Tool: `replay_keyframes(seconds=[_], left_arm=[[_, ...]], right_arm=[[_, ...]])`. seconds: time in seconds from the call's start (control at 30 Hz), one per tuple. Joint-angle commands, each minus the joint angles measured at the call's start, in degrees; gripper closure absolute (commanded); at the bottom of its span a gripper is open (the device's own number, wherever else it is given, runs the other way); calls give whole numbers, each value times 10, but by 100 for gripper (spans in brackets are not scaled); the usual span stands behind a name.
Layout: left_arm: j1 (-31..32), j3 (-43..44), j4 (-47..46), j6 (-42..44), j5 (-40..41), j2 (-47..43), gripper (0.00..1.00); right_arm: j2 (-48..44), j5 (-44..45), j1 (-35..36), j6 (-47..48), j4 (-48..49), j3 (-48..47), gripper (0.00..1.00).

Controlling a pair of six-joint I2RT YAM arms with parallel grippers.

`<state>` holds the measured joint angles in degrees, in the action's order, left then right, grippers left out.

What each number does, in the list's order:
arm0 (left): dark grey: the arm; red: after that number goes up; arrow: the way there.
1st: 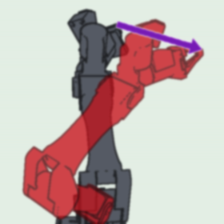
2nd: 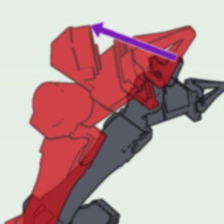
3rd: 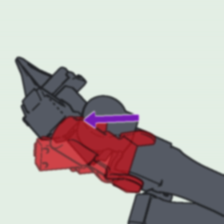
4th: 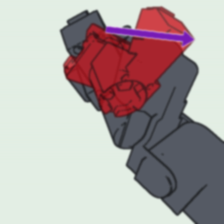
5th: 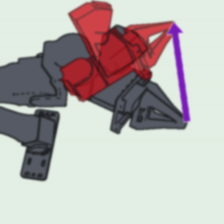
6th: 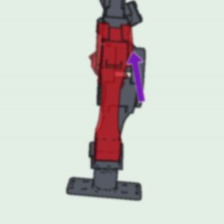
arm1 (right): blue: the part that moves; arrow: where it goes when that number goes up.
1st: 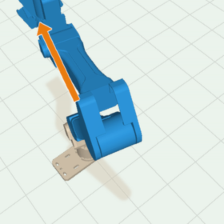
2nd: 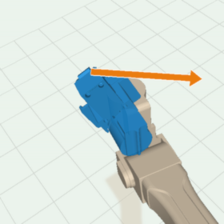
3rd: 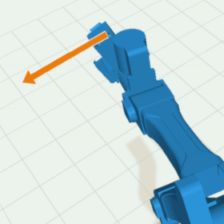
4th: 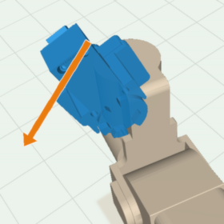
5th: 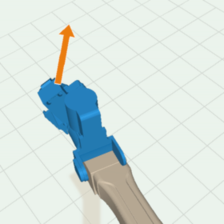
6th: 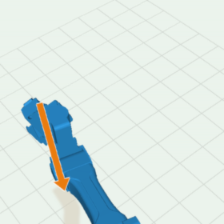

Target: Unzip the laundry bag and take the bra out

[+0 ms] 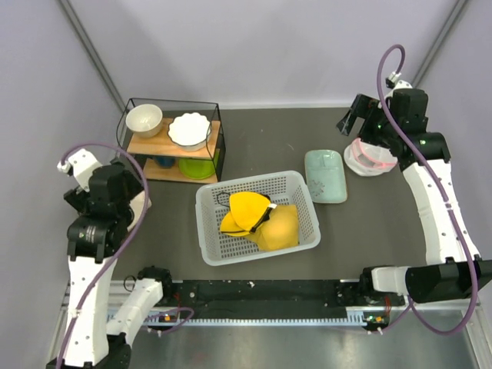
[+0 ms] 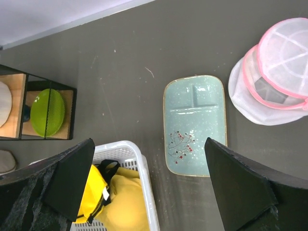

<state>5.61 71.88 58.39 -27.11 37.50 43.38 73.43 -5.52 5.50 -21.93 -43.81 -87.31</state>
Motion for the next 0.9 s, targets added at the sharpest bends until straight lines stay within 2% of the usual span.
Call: replay_keyframes(seconds=[0.0, 0.17, 0.3, 0.33, 0.43, 0.6, 0.73, 0.87], left_arm=[[-5, -69, 16, -62, 65, 15, 1], [-49, -109, 7, -73, 0, 37, 1], [-137, -145, -44, -16, -77, 11, 1], [-181, -147, -41, -16, -87, 13, 1], [-226, -159, -25, -52, -68, 32, 2], [-242, -186, -46, -75, -57, 41, 2], [-270, -223, -67, -104, -87, 58, 3], [-313, -251, -114, -91, -121, 68, 4]], right_arm=[[-6, -39, 1, -2, 31, 5, 1], [-18, -43, 4, -3, 28, 8, 1], [-43, -29, 4, 0, 29, 21, 1], [-45, -30, 4, 0, 29, 21, 1], [-46, -44, 4, 2, 29, 23, 1], [-39, -75, 4, 0, 29, 19, 1], [-28, -92, 7, -6, 29, 14, 1], [-29, -88, 14, -10, 29, 23, 1]])
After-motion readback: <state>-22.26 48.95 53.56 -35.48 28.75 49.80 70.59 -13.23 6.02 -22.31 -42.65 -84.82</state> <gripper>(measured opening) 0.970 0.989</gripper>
